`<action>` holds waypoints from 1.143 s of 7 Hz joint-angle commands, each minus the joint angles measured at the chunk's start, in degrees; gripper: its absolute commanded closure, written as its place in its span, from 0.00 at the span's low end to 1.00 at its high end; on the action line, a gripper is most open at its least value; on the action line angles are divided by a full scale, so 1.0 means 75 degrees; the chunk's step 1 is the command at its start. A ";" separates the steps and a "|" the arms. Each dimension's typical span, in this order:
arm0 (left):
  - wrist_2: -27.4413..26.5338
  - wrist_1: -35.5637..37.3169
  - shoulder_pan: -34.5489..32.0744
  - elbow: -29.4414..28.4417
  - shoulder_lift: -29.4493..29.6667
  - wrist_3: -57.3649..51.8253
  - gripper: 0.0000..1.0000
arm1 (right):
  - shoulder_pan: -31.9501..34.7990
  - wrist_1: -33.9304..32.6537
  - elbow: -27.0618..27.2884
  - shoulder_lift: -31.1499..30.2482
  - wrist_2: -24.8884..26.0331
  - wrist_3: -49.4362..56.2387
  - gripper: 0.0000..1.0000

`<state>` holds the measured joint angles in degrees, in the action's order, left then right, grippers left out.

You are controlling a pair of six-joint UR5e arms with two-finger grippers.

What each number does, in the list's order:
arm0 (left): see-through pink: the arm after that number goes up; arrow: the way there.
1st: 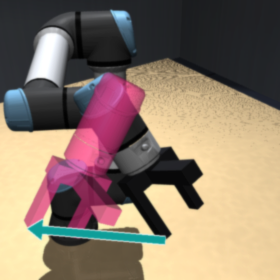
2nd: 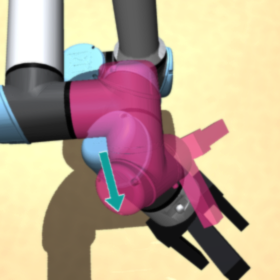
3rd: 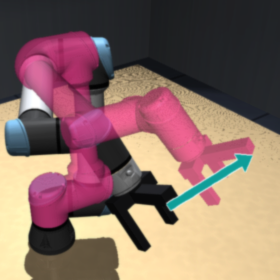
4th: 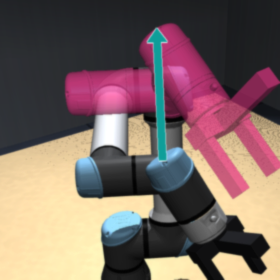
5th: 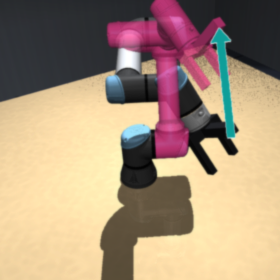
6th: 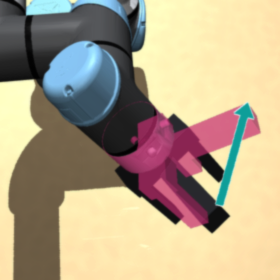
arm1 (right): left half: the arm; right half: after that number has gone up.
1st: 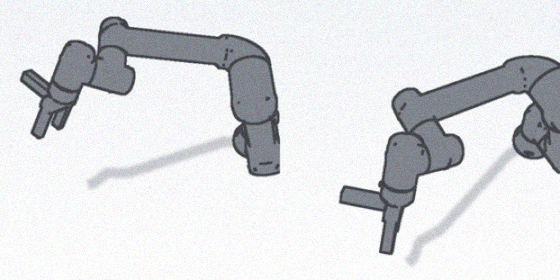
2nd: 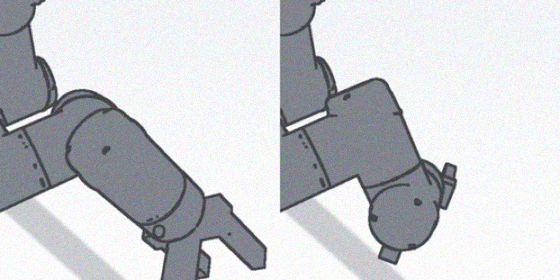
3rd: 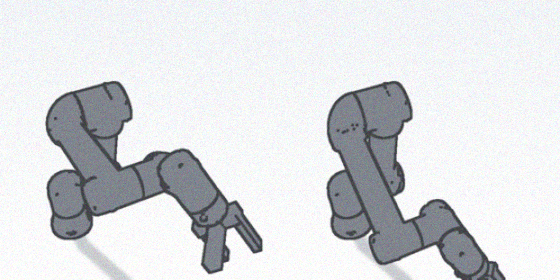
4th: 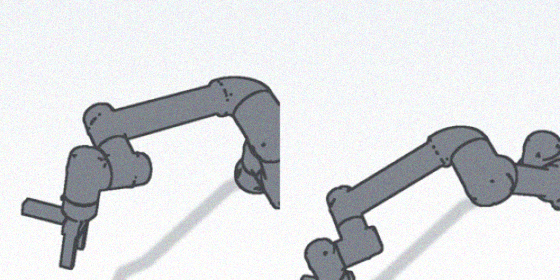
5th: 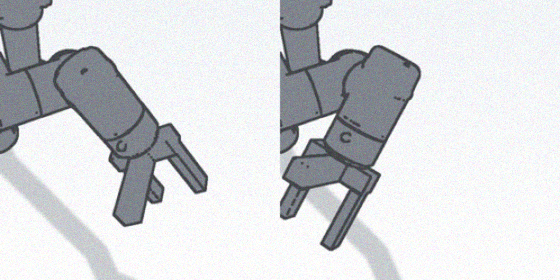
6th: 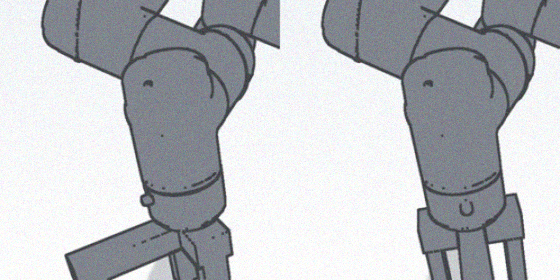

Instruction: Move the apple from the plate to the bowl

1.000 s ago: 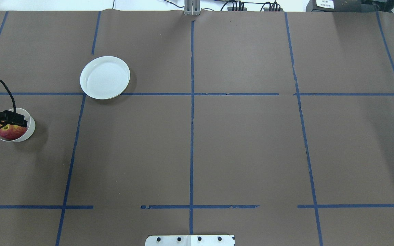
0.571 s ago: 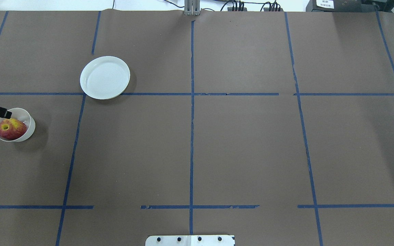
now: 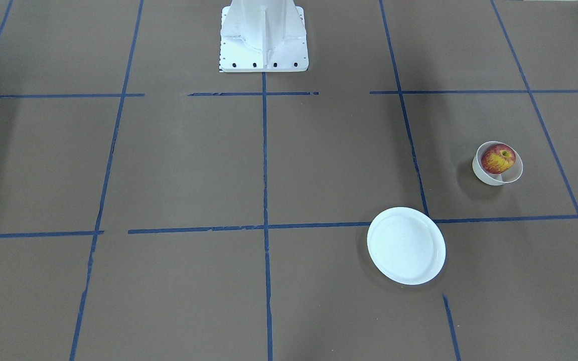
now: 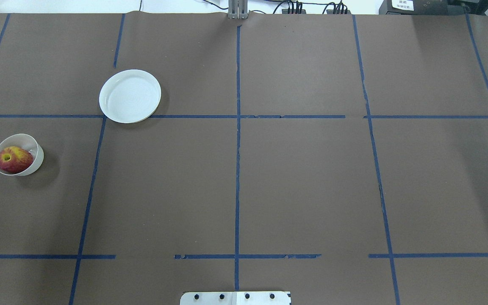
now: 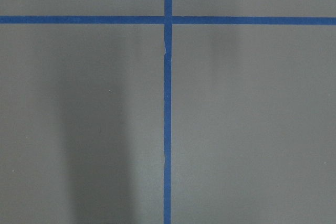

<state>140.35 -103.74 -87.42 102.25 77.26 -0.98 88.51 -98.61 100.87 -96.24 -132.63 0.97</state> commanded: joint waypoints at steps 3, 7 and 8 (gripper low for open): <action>-0.0456 0.1289 -0.0531 -0.0252 -0.0094 -0.0396 0.00 | 0.0000 0.0000 0.0004 0.0000 0.0000 0.0000 0.00; -0.1179 0.1691 -0.0543 -0.0250 -0.0059 -0.0419 0.00 | 0.0000 0.0000 0.0004 0.0000 0.0000 0.0000 0.00; -0.1159 0.1691 -0.0543 -0.0343 -0.0035 -0.0420 0.00 | 0.0012 0.0000 0.0004 0.0000 0.0000 0.0000 0.00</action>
<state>132.65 -91.13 -91.49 100.22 76.88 -4.07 88.54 -98.61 100.90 -96.24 -132.63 0.97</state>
